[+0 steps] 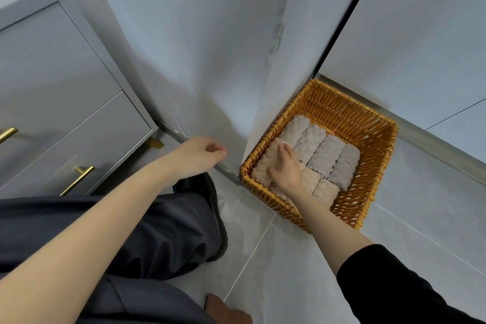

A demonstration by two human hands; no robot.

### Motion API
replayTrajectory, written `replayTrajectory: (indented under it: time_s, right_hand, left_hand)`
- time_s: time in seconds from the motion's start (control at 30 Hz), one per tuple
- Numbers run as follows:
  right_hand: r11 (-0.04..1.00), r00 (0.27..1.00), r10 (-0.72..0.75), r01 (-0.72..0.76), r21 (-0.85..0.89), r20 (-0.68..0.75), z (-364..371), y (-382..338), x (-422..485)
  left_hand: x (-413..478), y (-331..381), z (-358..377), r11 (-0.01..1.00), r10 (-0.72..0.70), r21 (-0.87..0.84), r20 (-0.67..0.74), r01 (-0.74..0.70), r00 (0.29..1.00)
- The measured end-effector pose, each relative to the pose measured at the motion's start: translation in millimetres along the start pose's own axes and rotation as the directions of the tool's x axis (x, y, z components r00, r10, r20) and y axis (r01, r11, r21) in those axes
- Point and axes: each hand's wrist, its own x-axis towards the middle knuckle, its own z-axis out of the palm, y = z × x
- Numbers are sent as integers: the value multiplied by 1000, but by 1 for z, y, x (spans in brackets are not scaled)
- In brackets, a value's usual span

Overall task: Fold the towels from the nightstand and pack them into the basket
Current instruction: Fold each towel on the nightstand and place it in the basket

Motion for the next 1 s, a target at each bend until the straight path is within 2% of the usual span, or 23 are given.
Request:
replayTrajectory:
  time_s: [0.07, 0.17, 0.5, 0.7, 0.8, 0.93, 1.0]
  right_hand:
    - [998, 989, 42, -36, -48, 145, -1, 3, 2]
    - [993, 973, 49, -23, -117, 225, 0, 5, 7]
    - [975, 954, 117, -57, -216, 277, 11, -7, 20]
    - [950, 944, 126, -27, -310, 305, -2, -14, 16]
    - [939, 959, 65, 34, -342, 274, -22, -25, 9]
    - [976, 979, -38, 79, -202, 200, -55, -43, -12]
    - [978, 974, -96, 131, -165, 205, -72, -56, -23]
  left_hand:
    - [0, 0, 1, 1000, 2, -3, 4, -2, 1000]
    - [1, 0, 1, 1000, -2, 2, 14, 2, 1000]
    - [6, -4, 2, 1000, 6, 4, 37, -6, 999]
    - [4, -3, 1, 999, 24, -39, -1, -24, 1000]
    - [-3, -1, -1, 998, 38, -44, -11, -38, 999]
    - [-16, 4, -5, 995, 77, -59, -42, -79, 996]
    - [-22, 7, -8, 992, 95, -73, -69, -100, 993]
